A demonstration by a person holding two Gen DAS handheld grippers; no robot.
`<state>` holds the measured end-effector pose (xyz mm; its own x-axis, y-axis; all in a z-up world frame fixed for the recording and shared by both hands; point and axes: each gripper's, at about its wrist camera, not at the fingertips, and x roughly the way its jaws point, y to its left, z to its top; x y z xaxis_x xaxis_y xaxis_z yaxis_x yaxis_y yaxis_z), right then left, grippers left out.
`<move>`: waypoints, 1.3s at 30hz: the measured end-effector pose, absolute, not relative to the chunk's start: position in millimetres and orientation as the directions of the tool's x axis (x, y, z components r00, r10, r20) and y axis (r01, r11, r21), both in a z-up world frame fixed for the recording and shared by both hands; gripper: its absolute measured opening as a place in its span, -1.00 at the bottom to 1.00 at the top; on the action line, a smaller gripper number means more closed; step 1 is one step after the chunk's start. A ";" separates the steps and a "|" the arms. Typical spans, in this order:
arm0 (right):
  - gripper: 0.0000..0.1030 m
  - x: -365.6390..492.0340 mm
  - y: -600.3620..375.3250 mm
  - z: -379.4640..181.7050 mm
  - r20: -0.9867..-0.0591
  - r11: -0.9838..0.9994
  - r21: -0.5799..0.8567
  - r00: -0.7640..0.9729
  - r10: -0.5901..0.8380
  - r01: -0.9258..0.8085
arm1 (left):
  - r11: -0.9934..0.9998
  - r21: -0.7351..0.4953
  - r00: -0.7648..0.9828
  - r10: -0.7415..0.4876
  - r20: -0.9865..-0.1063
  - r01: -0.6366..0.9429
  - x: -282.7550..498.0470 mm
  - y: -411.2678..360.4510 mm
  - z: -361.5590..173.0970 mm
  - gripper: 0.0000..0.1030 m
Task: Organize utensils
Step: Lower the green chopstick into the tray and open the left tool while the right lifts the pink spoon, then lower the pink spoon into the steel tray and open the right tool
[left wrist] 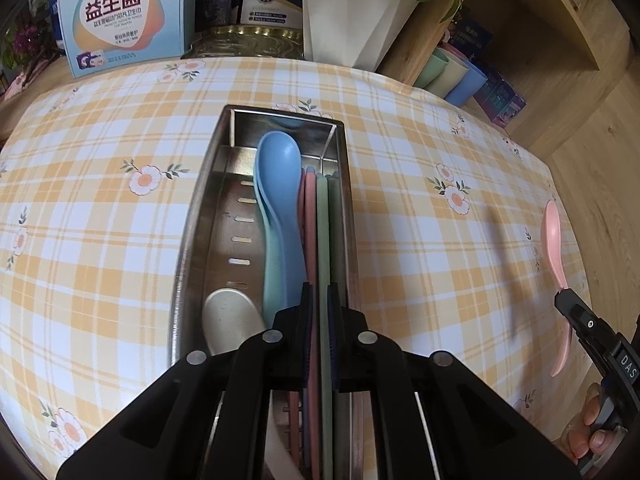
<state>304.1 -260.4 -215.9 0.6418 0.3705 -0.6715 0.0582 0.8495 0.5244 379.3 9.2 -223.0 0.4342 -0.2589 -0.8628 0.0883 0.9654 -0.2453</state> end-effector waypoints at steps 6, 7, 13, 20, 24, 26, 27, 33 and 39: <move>-0.72 303.7 -252.0 -210.5 -0.679 0.852 0.521 0.632 0.373 0.057 | 0.967 -0.231 0.465 -0.254 -0.848 0.107 370.3 13.8 -208.0 -0.41; -0.72 304.2 -249.8 -209.4 -0.681 0.852 0.521 0.629 0.374 0.058 | 0.967 -0.225 0.475 -0.253 -0.843 0.115 367.3 15.8 -203.7 -0.33; -0.72 311.9 -225.4 -204.0 -0.706 0.861 0.507 0.595 0.384 0.045 | 0.972 -0.163 0.537 -0.229 -0.812 0.168 347.6 33.0 -181.8 0.17; -0.72 331.8 -170.9 -196.6 -0.736 0.878 0.478 0.541 0.407 -0.011 | 0.977 -0.111 0.589 -0.198 -0.783 0.181 328.4 72.2 -164.1 0.79; -0.72 346.6 -133.1 -197.9 -0.760 0.887 0.460 0.504 0.410 -0.027 | 0.980 -0.115 0.607 -0.191 -0.771 0.161 320.9 96.4 -159.4 0.88; -0.72 355.2 -116.2 -201.5 -0.773 0.890 0.455 0.485 0.408 -0.025 | 0.979 -0.135 0.611 -0.200 -0.766 0.150 317.8 109.1 -157.8 0.88; -0.72 360.4 -108.6 -203.4 -0.780 0.893 0.450 0.477 0.405 -0.023 | 0.979 -0.141 0.616 -0.201 -0.761 0.146 316.1 114.7 -157.0 0.88; -0.72 389.0 -77.3 -213.0 -0.818 0.906 0.422 0.439 0.371 0.019 | 0.980 -0.149 0.638 -0.198 -0.744 0.131 309.8 133.4 -156.6 0.88; -0.72 402.2 -53.6 -219.5 -0.853 0.934 0.356 0.415 0.317 0.017 | 0.986 -0.144 0.655 -0.165 -0.738 0.087 309.0 146.0 -158.4 0.88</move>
<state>402.2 -53.6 -219.5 0.4153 0.3172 -0.8526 0.0173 0.9343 0.3560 309.0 146.0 -158.4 0.6546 -0.1652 -0.7377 0.0868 0.9858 -0.1437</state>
